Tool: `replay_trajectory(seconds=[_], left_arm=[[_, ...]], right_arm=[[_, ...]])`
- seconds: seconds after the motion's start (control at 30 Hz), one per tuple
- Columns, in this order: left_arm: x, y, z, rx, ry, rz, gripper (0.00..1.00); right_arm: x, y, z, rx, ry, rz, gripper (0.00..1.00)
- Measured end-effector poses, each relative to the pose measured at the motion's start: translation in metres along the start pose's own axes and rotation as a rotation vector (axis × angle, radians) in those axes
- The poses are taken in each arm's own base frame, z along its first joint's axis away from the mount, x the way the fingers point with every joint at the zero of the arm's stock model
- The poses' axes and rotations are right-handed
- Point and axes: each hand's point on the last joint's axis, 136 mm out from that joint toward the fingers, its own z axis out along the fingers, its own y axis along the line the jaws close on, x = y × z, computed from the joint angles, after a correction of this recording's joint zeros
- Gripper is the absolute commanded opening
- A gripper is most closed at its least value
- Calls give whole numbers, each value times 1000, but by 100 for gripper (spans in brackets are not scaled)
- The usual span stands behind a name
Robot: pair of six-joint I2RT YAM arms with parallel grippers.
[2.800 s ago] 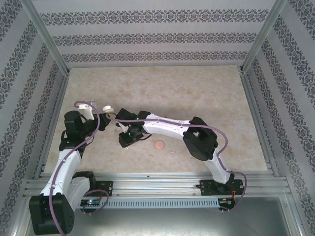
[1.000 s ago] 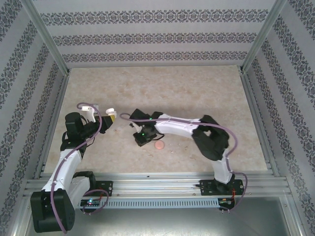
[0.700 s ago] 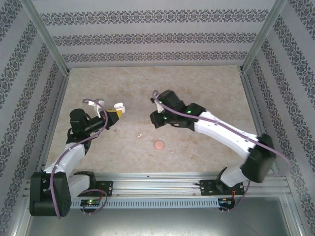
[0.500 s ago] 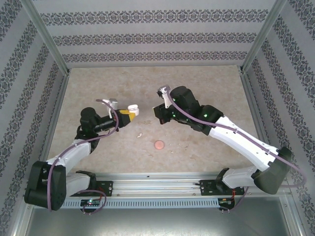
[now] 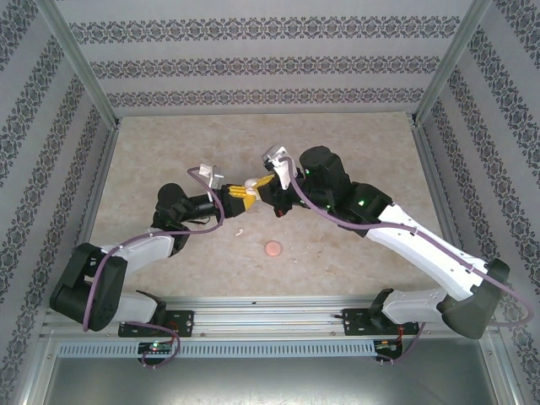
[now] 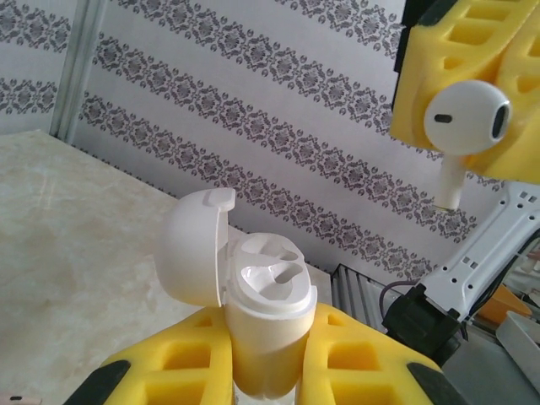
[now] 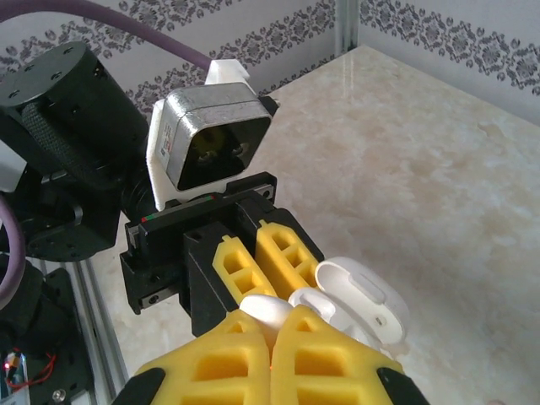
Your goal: Insert the wireless bluetooth earbuds into the charging case
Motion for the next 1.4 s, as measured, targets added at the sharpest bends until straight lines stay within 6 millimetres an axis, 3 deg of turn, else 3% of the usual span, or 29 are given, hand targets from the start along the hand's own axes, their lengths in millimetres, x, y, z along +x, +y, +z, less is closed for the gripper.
replay_trajectory(seconds=[0.23, 0.47, 1.07, 1.4], left_arm=[[-9, -11, -1, 16, -11, 30, 0], [-18, -27, -5, 31, -19, 81, 0], [-10, -29, -8, 28, 6, 66, 0], [-11, -34, -8, 45, 9, 71, 0]], right_arm=[[-4, 12, 6, -84, 2, -49, 3], [-2, 12, 17, -129, 24, -37, 3], [-18, 22, 10, -176, -17, -39, 2], [-14, 19, 14, -167, 0, -46, 2]])
